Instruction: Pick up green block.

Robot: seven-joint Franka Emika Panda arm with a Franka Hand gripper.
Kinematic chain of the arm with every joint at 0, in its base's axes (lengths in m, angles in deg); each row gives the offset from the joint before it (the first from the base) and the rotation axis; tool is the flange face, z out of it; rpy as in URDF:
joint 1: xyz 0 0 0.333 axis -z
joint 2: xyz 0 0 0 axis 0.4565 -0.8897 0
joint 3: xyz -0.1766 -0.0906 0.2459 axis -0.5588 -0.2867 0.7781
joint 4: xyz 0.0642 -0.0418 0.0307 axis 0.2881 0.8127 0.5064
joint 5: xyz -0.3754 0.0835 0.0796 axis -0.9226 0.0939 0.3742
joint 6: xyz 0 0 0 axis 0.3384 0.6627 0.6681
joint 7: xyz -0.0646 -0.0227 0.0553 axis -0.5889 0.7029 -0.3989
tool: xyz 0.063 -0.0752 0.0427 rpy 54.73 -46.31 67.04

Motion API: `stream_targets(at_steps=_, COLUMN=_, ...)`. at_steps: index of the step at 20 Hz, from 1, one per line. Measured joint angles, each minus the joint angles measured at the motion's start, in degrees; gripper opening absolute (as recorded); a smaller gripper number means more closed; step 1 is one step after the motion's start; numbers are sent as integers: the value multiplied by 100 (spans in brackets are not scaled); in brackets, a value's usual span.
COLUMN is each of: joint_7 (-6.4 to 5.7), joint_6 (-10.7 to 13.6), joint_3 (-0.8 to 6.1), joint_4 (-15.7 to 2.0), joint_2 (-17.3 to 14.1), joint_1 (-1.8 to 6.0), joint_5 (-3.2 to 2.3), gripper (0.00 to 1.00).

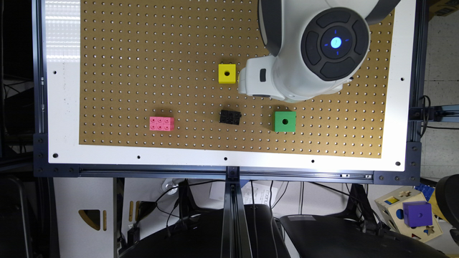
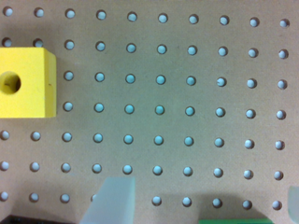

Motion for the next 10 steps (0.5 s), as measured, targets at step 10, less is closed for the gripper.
stream_targets(at_steps=10, joint_7=-1, joint_6=0, joint_3=29, joint_4=-201, joint_2=-55, joint_1=1, joint_5=7, gripper=100)
